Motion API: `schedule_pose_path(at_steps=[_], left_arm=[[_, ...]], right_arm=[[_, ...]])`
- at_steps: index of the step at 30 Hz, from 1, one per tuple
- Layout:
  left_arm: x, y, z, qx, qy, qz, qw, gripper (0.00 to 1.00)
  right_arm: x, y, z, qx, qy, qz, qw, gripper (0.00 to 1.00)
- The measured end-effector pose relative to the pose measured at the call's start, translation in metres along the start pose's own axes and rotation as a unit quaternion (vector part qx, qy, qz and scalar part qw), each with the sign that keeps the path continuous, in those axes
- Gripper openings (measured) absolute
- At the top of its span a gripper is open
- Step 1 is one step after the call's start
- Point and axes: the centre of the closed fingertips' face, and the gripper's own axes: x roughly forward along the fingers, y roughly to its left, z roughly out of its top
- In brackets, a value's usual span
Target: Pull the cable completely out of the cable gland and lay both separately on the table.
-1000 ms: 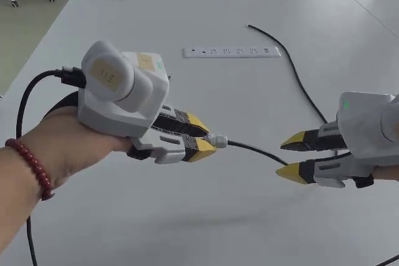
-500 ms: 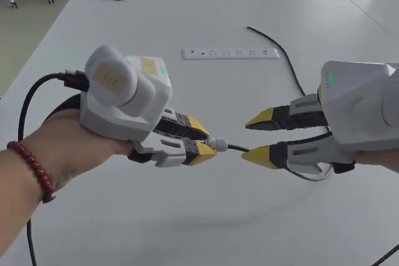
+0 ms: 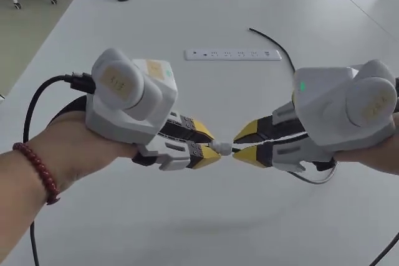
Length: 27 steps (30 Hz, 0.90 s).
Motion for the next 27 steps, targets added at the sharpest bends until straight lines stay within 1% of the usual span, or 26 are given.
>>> schedule_pose_path(at_steps=[1,3,4,9,15,19,27], left_arm=[[0.000,0.000,0.000,0.001,0.000,0.001,1.0000,0.16],[0.000,-0.001,0.000,0.001,0.000,0.000,1.0000,0.16],[0.000,-0.001,0.001,0.002,-0.001,0.000,1.0000,0.16],[0.000,0.000,0.001,0.003,0.000,0.000,1.0000,0.16],[0.002,-0.001,0.000,0.004,0.001,-0.003,1.0000,0.16],[0.001,0.000,-0.001,0.004,0.001,-0.002,1.0000,0.16],[-0.003,0.004,-0.005,0.006,0.003,0.001,1.0000,0.16]], right_arm=[[0.000,-0.001,-0.001,-0.002,0.003,-0.002,1.0000,0.07],[0.001,0.002,-0.001,-0.002,0.004,0.005,1.0000,0.04],[0.000,0.000,-0.001,-0.006,0.004,0.001,1.0000,0.04],[0.001,0.003,0.001,-0.006,0.002,0.008,1.0000,0.00],[0.000,0.004,-0.001,-0.013,0.005,0.009,0.9999,0.00],[-0.001,0.003,-0.005,-0.012,0.008,0.007,0.9999,0.00],[-0.006,0.001,-0.023,0.006,0.017,0.000,0.9998,0.00]])
